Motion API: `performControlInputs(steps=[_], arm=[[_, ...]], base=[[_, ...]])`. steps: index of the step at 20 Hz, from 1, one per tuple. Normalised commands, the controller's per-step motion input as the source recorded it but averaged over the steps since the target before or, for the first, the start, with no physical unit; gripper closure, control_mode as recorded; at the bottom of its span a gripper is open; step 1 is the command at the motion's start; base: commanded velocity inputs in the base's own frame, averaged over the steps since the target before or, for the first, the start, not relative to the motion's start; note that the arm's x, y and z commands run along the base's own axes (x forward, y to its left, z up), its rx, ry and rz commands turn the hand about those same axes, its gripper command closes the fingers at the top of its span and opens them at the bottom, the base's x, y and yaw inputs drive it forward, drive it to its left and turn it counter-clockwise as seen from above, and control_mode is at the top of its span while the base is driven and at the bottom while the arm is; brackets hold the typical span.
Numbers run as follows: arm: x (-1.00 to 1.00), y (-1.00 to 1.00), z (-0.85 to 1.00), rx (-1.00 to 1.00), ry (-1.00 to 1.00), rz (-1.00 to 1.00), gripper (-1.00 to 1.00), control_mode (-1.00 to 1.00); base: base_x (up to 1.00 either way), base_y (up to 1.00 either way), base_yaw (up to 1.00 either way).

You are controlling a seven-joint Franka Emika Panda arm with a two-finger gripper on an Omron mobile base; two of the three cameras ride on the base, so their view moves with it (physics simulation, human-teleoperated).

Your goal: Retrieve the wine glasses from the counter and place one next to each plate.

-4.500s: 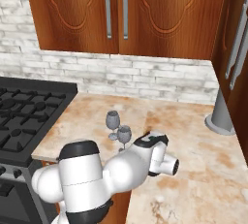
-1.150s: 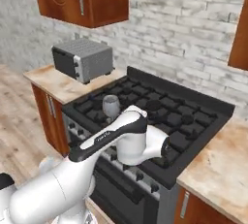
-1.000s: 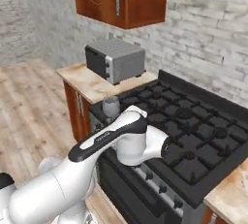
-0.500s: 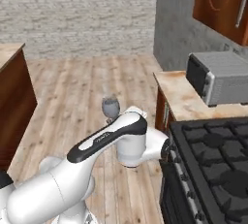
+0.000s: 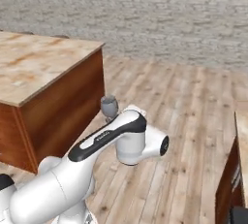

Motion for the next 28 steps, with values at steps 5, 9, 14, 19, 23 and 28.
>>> performControlInputs(steps=[5,9,14,19,23,28], arm=[[0.00,0.00,0.00,0.00,0.00,0.00,1.00,1.00],[0.00,0.00,0.00,0.00,0.00,0.00,1.00,1.00],[0.00,0.00,0.00,0.00,0.00,0.00,1.00,1.00],[0.00,0.00,0.00,0.00,0.00,0.00,1.00,1.00],[0.00,0.00,0.00,0.00,0.00,0.00,1.00,1.00],[0.00,0.00,0.00,0.00,0.00,0.00,1.00,1.00]], base=[[1.00,-0.08,0.62],[1.00,-0.29,0.46],[1.00,-0.68,0.24],[1.00,-0.81,0.10],[1.00,-0.80,0.09],[1.00,-0.79,0.10]])
